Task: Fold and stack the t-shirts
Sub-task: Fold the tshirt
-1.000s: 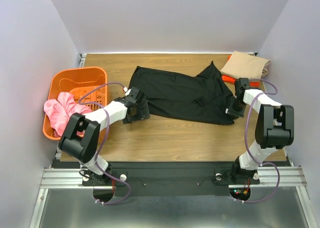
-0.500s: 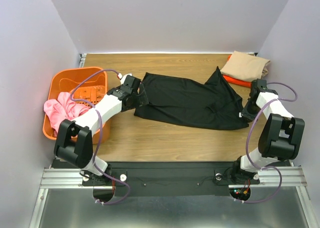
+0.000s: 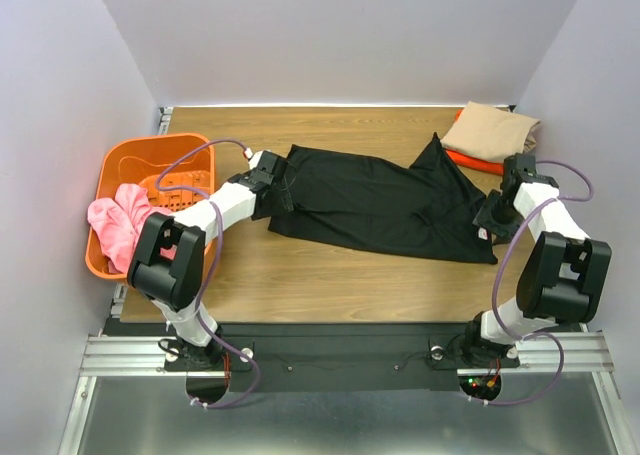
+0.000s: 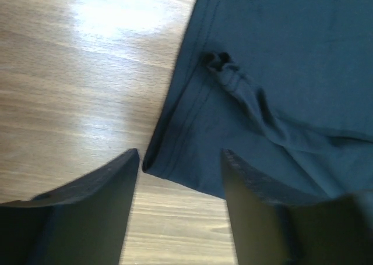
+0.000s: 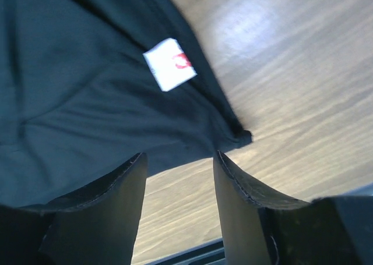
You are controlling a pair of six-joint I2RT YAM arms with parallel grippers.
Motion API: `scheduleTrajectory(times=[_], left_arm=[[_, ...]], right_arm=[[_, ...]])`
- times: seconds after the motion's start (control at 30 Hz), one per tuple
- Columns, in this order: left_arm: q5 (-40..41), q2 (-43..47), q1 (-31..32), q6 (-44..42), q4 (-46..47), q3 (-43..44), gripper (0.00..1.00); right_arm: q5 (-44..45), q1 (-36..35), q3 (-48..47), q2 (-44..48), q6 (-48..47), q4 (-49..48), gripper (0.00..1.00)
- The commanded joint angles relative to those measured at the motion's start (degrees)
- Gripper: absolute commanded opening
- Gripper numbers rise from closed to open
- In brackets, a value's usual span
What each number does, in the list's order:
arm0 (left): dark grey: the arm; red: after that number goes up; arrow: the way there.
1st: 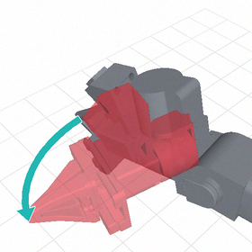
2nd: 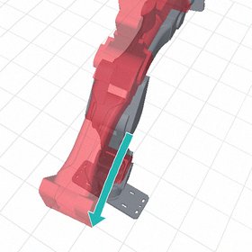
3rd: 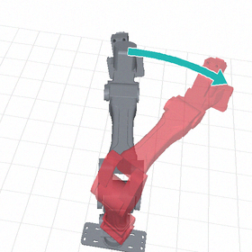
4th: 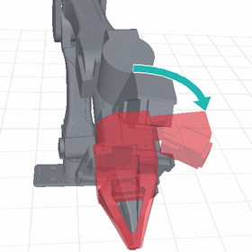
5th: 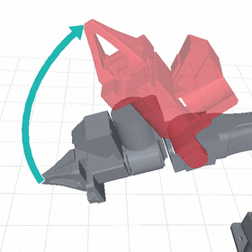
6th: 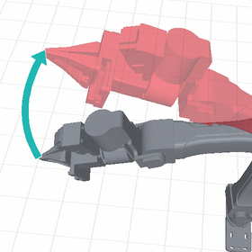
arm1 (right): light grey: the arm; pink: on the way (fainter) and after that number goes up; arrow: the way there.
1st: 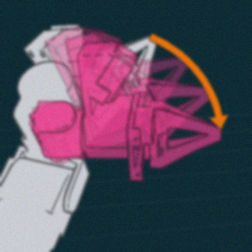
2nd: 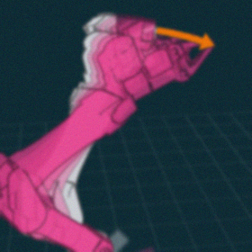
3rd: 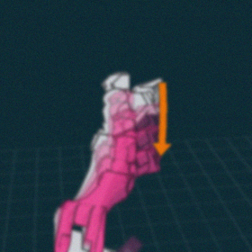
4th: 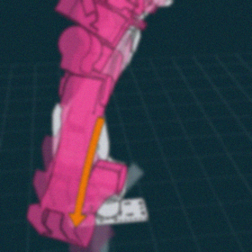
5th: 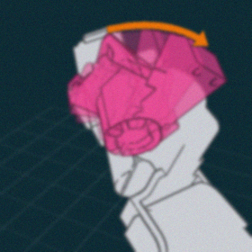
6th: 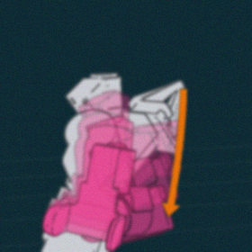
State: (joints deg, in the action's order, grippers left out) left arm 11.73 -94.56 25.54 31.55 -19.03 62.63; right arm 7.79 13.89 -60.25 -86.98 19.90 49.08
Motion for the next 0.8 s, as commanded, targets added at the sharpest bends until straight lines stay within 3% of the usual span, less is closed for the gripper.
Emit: scheduleTrajectory(times=[0.0,0.13,0.5,0.53,0.63,0.77], left_arm=[[2.4,-0.4,-0.1,-1.5,2.0,-1.3,0.62],[1.6,-2.3,-0.1,-0.9,2.8,-2.2,0.55],[0.5,-4.5,-0.1,-0.4,3.7,-2.8,0.54],[0.5,-4.8,-0.1,-0.4,3.6,-2.7,0.46],[0.9,-4.8,-0.1,-0.3,3.7,-2.8,0.34],[1.8,-4.5,-0.1,-0.4,3.8,-2.8,0.34]], right_arm=[[-4.7,0.1,-3.3,2.6,-0.5,-0.6,0.56],[-6.4,0.1,-3.6,2.7,-2.1,-2.1,0.59],[-9.3,0.1,-5.8,-0.6,-2.5,-3.6,0.61],[-9.3,0.1,-5.8,-0.6,-2.4,-3.6,0.61],[-9.2,0.1,-5.6,-1.2,-2.5,-3.9,0.61],[-9.2,0.1,-4.5,-2.6,-2.6,-5.4,0.61]])
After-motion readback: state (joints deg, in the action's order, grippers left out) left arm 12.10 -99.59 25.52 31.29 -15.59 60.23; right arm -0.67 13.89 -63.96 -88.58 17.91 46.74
